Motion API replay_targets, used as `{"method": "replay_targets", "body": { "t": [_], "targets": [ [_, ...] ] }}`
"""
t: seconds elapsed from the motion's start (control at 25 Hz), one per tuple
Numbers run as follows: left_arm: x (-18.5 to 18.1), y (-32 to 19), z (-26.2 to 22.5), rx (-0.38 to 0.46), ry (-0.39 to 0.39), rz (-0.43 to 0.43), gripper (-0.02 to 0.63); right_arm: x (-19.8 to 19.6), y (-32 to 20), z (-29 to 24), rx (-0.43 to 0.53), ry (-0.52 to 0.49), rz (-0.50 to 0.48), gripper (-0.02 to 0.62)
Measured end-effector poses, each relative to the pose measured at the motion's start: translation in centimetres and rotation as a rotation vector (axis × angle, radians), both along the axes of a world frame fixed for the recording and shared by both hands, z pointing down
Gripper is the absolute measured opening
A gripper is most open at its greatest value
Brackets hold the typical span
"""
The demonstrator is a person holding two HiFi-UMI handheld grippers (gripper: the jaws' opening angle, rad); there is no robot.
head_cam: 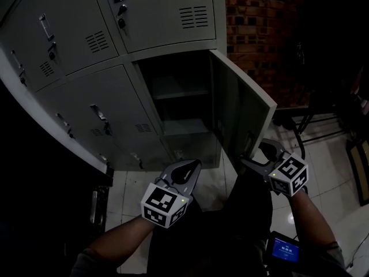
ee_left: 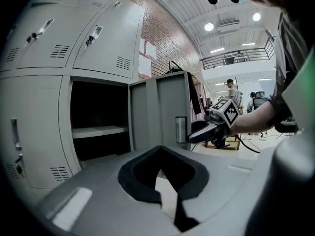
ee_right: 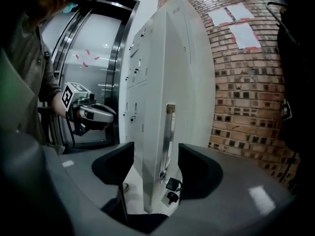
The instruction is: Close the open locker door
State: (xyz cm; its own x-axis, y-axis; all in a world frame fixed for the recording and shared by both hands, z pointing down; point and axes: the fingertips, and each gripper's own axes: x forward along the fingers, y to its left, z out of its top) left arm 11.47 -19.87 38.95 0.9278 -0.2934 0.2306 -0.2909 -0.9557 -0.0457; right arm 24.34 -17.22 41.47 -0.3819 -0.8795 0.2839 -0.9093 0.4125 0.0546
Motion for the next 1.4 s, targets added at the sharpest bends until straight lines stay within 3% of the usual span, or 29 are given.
{"method": "replay_targets", "body": {
  "t": [0.08,0.16,0.2,0.52,0.84,1.4],
  "targets": [
    [0.0,-0.4,0.1,-0.003,-0.002,-0.004,0.002,-0.3,-0.7,0.0,0.008,-0.005,-0.021,0.268],
    [-0.1,-0.9,0.3,-0.004,-0.004,-0.009,0.002,-0.6,-1.1,0.0,0.016,-0.015,-0.033,0.189],
    [-0.1,-1.0,0.3,-0.005,-0.005,-0.011,0.002,-0.8,-1.2,-0.1,0.019,-0.023,-0.039,0.185],
    [-0.2,-1.8,0.2,-0.003,-0.002,-0.025,0.002,-2.1,-1.3,-0.1,0.023,-0.044,-0.073,0.199],
    [-0.7,-1.6,0.3,0.019,-0.005,-0.034,0.002,-6.4,-2.1,-0.1,0.034,-0.026,-0.150,0.207],
    [-7.9,-5.4,0.6,0.019,-0.015,-0.196,0.002,-13.8,-6.7,-0.4,0.050,-0.011,-0.192,0.178]
  ]
}}
